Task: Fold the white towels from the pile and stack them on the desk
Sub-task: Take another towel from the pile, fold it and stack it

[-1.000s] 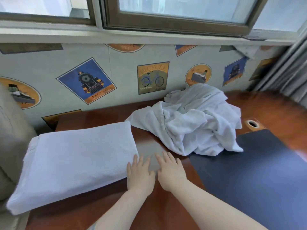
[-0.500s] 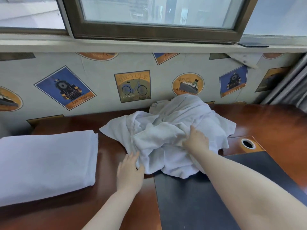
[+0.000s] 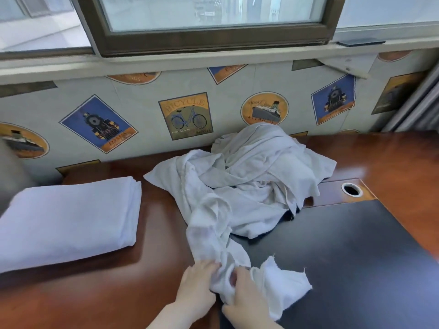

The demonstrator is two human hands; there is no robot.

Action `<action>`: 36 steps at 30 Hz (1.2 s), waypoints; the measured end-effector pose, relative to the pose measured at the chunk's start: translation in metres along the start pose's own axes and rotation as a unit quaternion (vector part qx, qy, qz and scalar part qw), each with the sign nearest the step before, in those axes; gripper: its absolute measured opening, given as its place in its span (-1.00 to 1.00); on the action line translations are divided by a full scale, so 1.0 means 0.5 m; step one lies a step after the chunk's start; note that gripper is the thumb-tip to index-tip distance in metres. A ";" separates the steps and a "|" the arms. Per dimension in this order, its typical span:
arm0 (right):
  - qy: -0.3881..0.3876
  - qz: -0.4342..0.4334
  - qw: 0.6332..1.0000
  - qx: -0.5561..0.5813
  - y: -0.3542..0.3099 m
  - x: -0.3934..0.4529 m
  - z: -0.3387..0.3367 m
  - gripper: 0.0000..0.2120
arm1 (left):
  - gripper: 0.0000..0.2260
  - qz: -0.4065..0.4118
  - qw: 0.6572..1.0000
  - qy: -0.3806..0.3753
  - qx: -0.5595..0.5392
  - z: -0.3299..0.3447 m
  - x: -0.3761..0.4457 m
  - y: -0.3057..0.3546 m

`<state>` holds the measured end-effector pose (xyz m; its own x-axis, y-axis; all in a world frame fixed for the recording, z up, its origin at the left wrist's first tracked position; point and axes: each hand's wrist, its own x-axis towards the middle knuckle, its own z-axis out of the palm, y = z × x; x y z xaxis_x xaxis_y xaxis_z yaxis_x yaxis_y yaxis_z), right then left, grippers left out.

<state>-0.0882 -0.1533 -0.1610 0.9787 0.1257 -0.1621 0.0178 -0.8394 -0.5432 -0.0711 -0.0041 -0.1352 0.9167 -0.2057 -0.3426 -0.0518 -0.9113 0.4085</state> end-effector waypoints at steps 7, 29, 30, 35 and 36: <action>-0.133 0.037 0.990 -0.019 -0.010 -0.100 -0.053 -0.42 | -0.19 0.009 0.992 -0.115 -0.045 0.033 -0.110 0.006; 0.122 -0.044 0.984 0.126 0.075 -0.355 -0.329 -0.69 | -0.65 0.149 0.962 0.075 -0.218 -0.009 -0.304 0.172; 0.143 -0.046 0.980 0.127 0.089 -0.360 -0.345 -0.69 | -0.65 0.148 0.959 0.093 -0.224 -0.008 -0.303 0.191; 0.137 -0.085 0.986 0.033 0.184 -0.428 -0.443 -0.62 | -0.65 0.103 0.937 0.211 -0.259 0.000 -0.305 0.317; 0.132 -0.100 0.986 0.005 0.204 -0.439 -0.473 -0.59 | -0.64 0.106 0.937 0.210 -0.257 -0.003 -0.310 0.337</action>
<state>-0.2527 -0.3917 0.0139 0.9750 0.1449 0.1685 0.2150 -0.8067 -0.5505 -0.2212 -0.1255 -0.0119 0.9882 -0.1057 0.1111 -0.1512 -0.5519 0.8201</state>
